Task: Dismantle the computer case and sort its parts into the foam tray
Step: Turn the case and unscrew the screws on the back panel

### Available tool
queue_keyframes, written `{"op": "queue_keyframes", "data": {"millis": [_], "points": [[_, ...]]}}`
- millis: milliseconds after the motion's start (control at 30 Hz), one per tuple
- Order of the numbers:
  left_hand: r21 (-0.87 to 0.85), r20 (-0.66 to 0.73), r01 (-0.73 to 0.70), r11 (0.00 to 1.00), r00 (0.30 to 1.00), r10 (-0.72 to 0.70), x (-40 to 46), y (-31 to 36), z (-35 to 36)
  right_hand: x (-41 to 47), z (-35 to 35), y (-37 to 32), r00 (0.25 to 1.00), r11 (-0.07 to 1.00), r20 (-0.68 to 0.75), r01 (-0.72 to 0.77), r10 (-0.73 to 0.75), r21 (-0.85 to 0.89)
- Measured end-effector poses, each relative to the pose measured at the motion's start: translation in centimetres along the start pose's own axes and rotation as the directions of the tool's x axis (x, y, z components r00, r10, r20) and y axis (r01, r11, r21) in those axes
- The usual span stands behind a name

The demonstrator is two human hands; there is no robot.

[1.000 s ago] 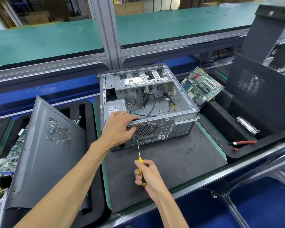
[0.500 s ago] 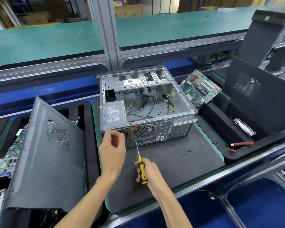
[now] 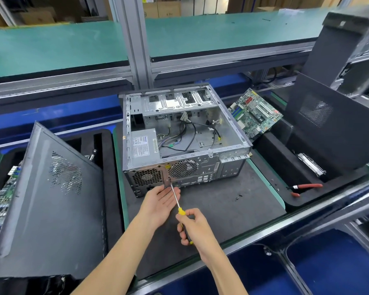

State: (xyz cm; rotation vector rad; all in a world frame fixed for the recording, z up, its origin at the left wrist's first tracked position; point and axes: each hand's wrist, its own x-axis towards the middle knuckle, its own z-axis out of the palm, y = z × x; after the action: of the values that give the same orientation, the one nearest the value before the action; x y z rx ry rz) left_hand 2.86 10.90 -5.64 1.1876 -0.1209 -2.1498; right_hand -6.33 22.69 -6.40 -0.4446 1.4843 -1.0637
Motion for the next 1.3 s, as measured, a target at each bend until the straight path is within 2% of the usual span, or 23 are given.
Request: {"op": "queue_keyframes", "data": {"millis": [133,467,633,867,1033,1133,1200,1233,1300], "points": [[-0.065,0.002,0.062,0.996,0.998,-0.062,0.2,-0.1,0.5,-0.2,-0.7,0.2,1.000,1.000,-0.007,0.000,0.000,-0.017],[-0.308,0.006,0.081,0.948,0.997,-0.083,0.5,-0.8,1.7,-0.2,-1.7,0.7,0.999,0.999,-0.023,-0.047,0.047,0.001],[-0.335,-0.015,0.092,0.938,0.995,-0.102,0.3,-0.4,1.8,0.0,-2.1,0.8,1.000,1.000,-0.011,-0.019,0.018,-0.019],[-0.140,-0.033,0.011,0.990,0.999,-0.016,0.6,-0.2,1.8,-0.1,-2.5,1.4,1.000,0.998,-0.008,0.022,-0.022,-0.052],[0.059,-0.065,-0.126,0.990,0.989,0.130,1.5,-2.1,0.4,-0.5,-3.6,1.9,0.999,0.992,-0.042,0.011,-0.016,-0.128],[0.165,-0.022,-0.221,0.961,0.973,0.228,1.7,-3.6,0.9,-0.8,-5.5,1.7,0.993,0.999,-0.120,0.014,-0.020,-0.050],[0.360,0.064,-0.298,0.884,0.953,0.295,1.7,-5.0,2.2,-1.1,-7.2,1.4,0.980,0.998,-0.198,0.023,-0.012,0.054],[0.494,0.124,-0.348,0.797,0.935,0.332,1.6,-6.0,3.2,-1.2,-8.1,1.3,0.971,0.994,-0.237,0.038,-0.012,0.106],[0.717,0.292,-0.470,0.515,0.873,0.390,1.8,-8.1,5.2,-1.6,-9.9,1.2,0.952,0.981,-0.304,0.080,-0.023,0.174]]}}
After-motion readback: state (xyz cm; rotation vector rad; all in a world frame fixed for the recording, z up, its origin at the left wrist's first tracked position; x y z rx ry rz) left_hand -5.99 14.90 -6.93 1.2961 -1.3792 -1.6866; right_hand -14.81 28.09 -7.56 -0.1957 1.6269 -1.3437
